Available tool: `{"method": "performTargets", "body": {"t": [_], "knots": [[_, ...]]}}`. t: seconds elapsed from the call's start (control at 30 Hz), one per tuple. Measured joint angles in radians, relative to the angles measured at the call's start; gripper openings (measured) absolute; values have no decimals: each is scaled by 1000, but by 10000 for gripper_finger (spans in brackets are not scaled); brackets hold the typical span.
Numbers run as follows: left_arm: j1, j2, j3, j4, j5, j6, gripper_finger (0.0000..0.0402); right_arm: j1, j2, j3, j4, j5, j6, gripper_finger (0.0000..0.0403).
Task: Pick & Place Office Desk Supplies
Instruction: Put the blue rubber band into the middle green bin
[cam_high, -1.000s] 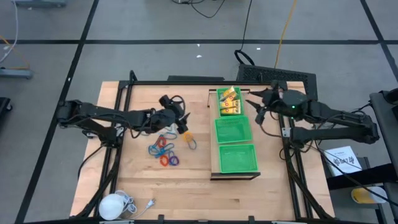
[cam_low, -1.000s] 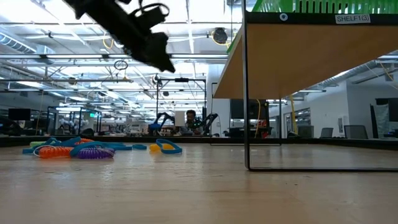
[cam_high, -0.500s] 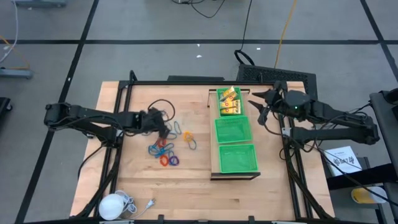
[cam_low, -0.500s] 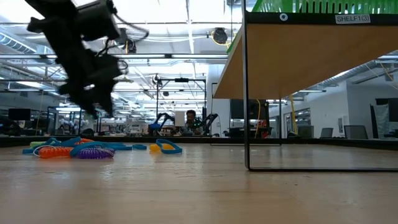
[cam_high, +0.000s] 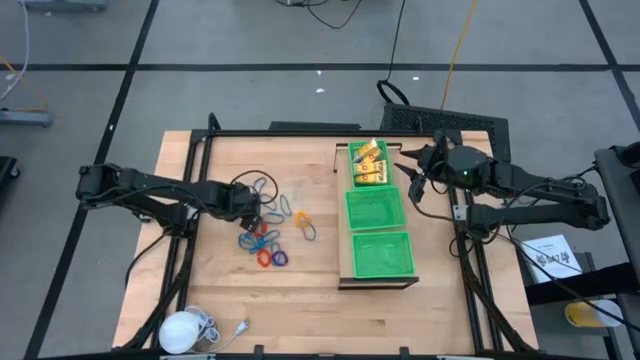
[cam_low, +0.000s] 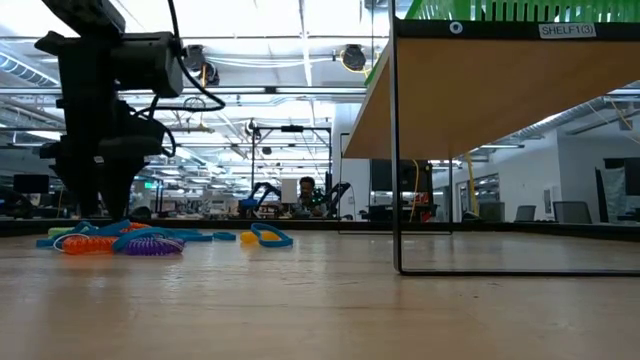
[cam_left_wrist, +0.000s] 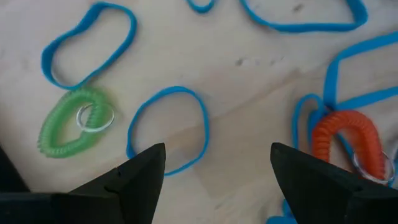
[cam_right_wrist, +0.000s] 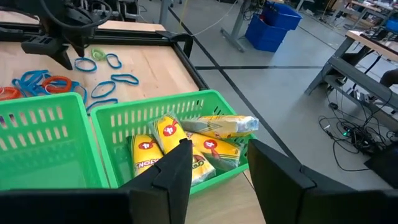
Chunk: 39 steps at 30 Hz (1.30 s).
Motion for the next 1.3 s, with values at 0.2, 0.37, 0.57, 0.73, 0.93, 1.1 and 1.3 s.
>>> {"method": "performTargets", "body": {"t": [0.2,0.37,0.57,0.73,0.93,1.1,1.3], "knots": [[0,60,-41,72,44,32,294,0,1,0,-1,0,-1,139],[0,99,-71,159,60,71,294,0,1,0,-1,0,-1,139],[0,102,-72,157,69,95,284,0,1,0,-1,0,-1,137],[0,104,-73,158,98,94,218,0,1,0,-1,0,-1,137],[-1,105,-74,164,86,92,120,0,1,0,-1,0,-1,135],[-2,105,-74,164,50,110,62,0,1,0,-9,0,-1,134],[-2,108,-78,156,-39,128,6,0,1,0,-17,-1,-1,133]]}}
